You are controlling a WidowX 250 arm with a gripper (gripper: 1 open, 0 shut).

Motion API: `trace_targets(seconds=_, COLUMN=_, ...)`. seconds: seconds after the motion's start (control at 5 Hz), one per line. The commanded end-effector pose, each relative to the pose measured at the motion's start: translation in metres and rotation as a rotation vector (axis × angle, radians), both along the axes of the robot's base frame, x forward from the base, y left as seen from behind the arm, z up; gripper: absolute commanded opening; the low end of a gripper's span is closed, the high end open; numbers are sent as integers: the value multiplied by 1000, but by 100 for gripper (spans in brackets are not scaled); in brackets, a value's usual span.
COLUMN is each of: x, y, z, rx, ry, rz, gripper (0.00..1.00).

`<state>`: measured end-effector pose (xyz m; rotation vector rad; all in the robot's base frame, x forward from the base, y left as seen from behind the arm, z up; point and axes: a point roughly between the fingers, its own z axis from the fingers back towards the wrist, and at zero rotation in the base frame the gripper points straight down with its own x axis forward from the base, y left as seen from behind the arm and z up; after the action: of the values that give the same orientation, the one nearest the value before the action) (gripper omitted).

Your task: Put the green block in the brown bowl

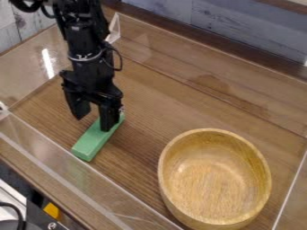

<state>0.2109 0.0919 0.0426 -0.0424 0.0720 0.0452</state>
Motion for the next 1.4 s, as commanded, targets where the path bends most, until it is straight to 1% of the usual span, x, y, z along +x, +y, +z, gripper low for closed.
trace_targets(seconds=0.0, x=3, y=5, z=-1, rx=4, ry=-25, rz=3, gripper=100)
trace_targets(seconds=0.6, x=6, y=6, z=-16, rx=-18, ry=-37, rz=5, gripper=100)
trace_targets(seconds=0.8, x=6, y=7, z=-16, rx=-16, ry=-36, rz=8, gripper=0)
trace_targets(seconds=1.2, x=6, y=8, z=-5, rx=-22, ry=-36, rz=20, gripper=0)
